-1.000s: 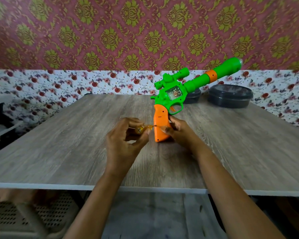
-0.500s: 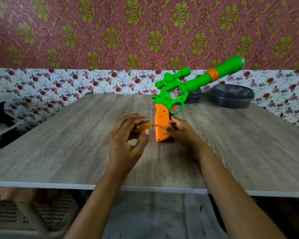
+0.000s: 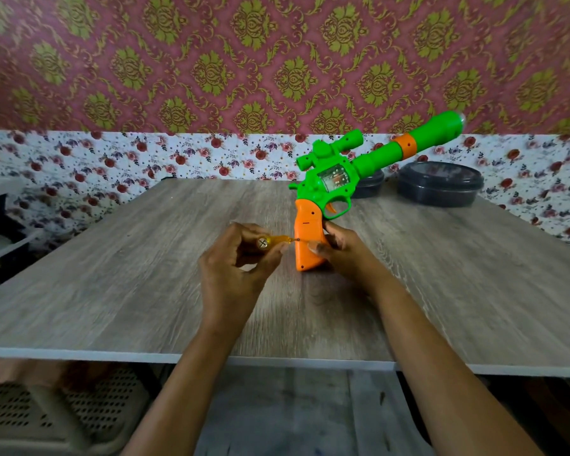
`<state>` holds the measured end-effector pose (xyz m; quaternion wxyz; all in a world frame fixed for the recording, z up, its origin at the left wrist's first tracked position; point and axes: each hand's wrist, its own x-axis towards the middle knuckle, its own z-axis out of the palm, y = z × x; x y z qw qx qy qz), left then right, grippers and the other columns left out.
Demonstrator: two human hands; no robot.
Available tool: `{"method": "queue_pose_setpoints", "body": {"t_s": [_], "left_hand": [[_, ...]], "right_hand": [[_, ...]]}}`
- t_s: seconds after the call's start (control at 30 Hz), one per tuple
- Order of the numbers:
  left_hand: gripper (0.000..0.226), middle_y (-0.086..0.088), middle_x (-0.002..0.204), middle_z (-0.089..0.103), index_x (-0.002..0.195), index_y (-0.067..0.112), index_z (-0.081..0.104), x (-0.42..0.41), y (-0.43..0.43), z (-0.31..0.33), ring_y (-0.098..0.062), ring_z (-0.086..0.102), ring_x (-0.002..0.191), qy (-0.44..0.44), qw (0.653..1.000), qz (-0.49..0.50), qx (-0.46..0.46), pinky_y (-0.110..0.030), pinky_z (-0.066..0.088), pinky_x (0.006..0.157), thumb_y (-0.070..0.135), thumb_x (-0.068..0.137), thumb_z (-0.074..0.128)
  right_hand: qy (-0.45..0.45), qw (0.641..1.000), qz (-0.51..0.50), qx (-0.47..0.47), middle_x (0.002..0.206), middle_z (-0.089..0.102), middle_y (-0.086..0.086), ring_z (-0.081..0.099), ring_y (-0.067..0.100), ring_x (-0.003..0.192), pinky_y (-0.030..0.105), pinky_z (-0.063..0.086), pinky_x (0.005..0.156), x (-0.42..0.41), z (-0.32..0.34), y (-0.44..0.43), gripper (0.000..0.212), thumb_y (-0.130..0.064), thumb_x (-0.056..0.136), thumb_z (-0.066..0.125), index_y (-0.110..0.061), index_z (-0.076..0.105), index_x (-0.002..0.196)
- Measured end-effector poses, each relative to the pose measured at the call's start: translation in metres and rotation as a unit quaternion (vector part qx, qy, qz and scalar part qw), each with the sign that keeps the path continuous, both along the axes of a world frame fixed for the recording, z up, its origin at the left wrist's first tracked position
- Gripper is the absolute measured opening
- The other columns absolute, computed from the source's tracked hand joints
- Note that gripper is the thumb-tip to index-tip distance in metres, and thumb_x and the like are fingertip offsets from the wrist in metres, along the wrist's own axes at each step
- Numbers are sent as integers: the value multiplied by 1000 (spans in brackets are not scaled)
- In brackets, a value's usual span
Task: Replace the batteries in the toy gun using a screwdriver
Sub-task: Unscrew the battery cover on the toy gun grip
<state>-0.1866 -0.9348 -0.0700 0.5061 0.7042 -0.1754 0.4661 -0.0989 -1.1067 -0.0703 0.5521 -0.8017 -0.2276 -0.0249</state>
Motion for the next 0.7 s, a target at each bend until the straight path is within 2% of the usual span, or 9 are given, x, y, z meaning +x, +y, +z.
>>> {"method": "queue_pose_setpoints", "body": {"t_s": [0.1, 0.23, 0.33, 0.4, 0.5, 0.57, 0.6, 0.67, 0.7], "left_hand": [[19, 10, 86, 65, 85, 21, 60, 1, 2, 1, -5, 66, 75, -10, 999, 8, -39, -11, 51, 66, 26, 75, 75], [14, 10, 78, 67, 86, 32, 51, 0, 4, 4, -12, 69, 70, -5, 992, -2, -124, -28, 57, 63, 35, 81, 64], [9, 7, 78, 63, 90, 28, 51, 3, 7, 6, -7, 65, 68, -22, 986, -8, -166, -24, 56, 61, 33, 87, 57], [5, 8, 80, 57, 91, 24, 50, 4, 8, 10, -1, 58, 69, -21, 979, -24, -202, -17, 51, 63, 29, 90, 52], [13, 7, 74, 46, 88, 23, 45, 12, 6, 25, 0, 46, 63, 2, 947, -35, -319, -14, 43, 59, 16, 98, 44], [18, 7, 65, 44, 85, 25, 41, 28, 4, 37, -3, 42, 52, 62, 905, -54, -418, -17, 38, 48, 15, 100, 41], [17, 8, 58, 44, 84, 24, 42, 39, 4, 40, -3, 39, 45, 126, 885, -66, -443, -17, 33, 41, 16, 99, 43], [18, 10, 41, 42, 79, 17, 47, 64, 5, 38, -2, 35, 32, 309, 851, -86, -416, -13, 26, 33, 13, 96, 50], [21, 9, 36, 43, 73, 14, 50, 72, 4, 33, -2, 35, 28, 392, 827, -106, -388, -12, 27, 31, 12, 94, 53]], "right_hand": [[1, 1000, 2, 0, 120, 61, 8, 59, 21, 111, 36, 46, 98, -2, 0, 0, 40, -7, 91, 53, -12, 47, 131], [-2, 1000, 4, 6, 119, 62, 6, 60, 15, 107, 28, 49, 94, -4, 1, 0, 42, -7, 91, 54, -13, 46, 132], [-9, 1000, 14, 18, 118, 63, 7, 62, 11, 103, 26, 50, 90, -6, 1, 0, 44, -11, 90, 57, -12, 46, 133], [-14, 999, 21, 28, 113, 64, 1, 62, 1, 97, 22, 52, 86, -9, 1, 3, 48, -20, 85, 57, -15, 46, 131], [-13, 999, 17, 33, 109, 64, -4, 60, -8, 92, 18, 51, 82, -9, 2, 7, 51, -25, 79, 55, -18, 47, 129], [-16, 1000, 4, 24, 110, 64, 0, 61, -3, 93, 21, 51, 83, -4, 3, 10, 47, -22, 81, 57, -21, 48, 126], [-21, 1000, -4, 19, 111, 64, 2, 61, 3, 95, 24, 50, 86, -1, 5, 11, 43, -17, 83, 59, -23, 48, 124], [-45, 999, -24, 0, 112, 63, 6, 60, 13, 100, 29, 49, 91, 9, 10, 15, 42, -8, 86, 60, -24, 48, 123], [-62, 997, -35, -13, 113, 64, 8, 59, 16, 100, 32, 48, 92, 13, 11, 17, 44, -10, 84, 61, -21, 50, 124]]}}
